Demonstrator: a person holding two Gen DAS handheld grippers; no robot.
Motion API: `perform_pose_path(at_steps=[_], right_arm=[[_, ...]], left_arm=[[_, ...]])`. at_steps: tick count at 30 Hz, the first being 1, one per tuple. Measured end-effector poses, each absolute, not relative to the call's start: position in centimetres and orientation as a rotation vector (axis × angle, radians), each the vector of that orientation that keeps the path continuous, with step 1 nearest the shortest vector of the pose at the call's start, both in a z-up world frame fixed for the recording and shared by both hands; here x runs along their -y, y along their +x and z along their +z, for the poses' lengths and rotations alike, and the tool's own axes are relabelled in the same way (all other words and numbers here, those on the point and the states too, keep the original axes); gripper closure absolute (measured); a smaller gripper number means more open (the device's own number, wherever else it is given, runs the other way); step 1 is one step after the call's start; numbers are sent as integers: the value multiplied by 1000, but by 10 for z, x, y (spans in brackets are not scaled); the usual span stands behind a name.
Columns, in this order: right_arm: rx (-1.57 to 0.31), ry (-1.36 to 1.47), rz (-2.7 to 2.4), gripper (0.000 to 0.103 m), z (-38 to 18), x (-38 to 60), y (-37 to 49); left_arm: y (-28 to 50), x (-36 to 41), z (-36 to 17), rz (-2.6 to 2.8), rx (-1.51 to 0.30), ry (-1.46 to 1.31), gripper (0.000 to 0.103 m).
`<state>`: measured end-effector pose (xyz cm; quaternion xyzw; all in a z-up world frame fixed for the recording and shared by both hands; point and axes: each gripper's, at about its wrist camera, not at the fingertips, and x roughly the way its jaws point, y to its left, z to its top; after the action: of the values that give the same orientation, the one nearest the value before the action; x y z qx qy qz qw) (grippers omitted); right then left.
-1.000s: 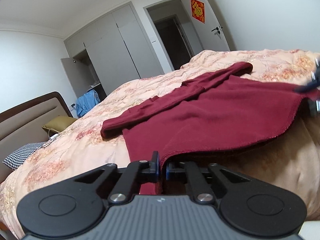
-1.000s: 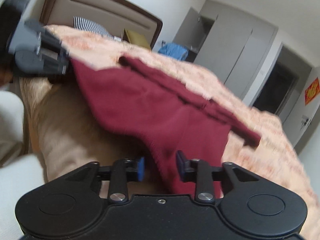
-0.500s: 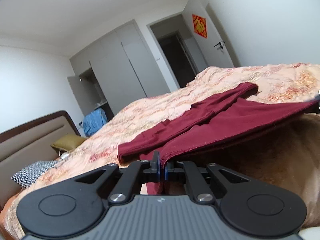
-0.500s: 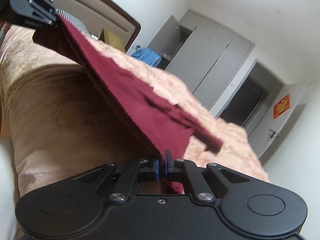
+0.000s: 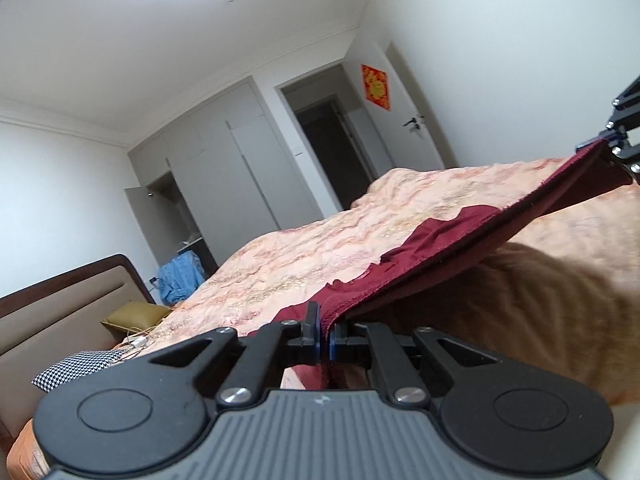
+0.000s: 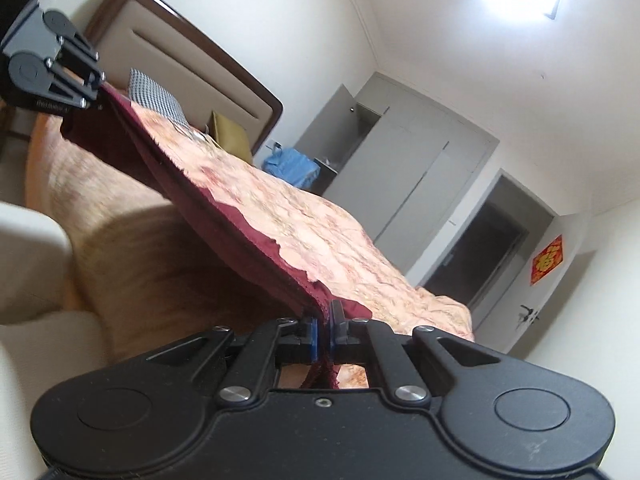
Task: Fold small clothes
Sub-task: 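Lift the held sweater edge with both grippers and fold it over the body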
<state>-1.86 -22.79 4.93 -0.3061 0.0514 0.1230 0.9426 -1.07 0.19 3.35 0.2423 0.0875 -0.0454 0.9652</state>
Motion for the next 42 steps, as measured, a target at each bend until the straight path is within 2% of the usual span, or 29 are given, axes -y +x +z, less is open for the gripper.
perform_pose_path(at_steps=[9,18,23,30,42], right_arm=[[-131,-580,281,99,73,239,-99],[-87,-607,278,99,88,234,-65],[-59,-681,279,98,111,233,-4],[-72,-806,291,97,118,222,116],[-309,-785,341,96,60,202,311]], left_arm=[[-87,8,58,-174,-229,519,99],[-62,16,76,-180,-258,605,99],[-12,12,102,-213,-284,644,98],[103,3,117,-221,-348,685,98],[309,-34,46,-232,-571,601,98]])
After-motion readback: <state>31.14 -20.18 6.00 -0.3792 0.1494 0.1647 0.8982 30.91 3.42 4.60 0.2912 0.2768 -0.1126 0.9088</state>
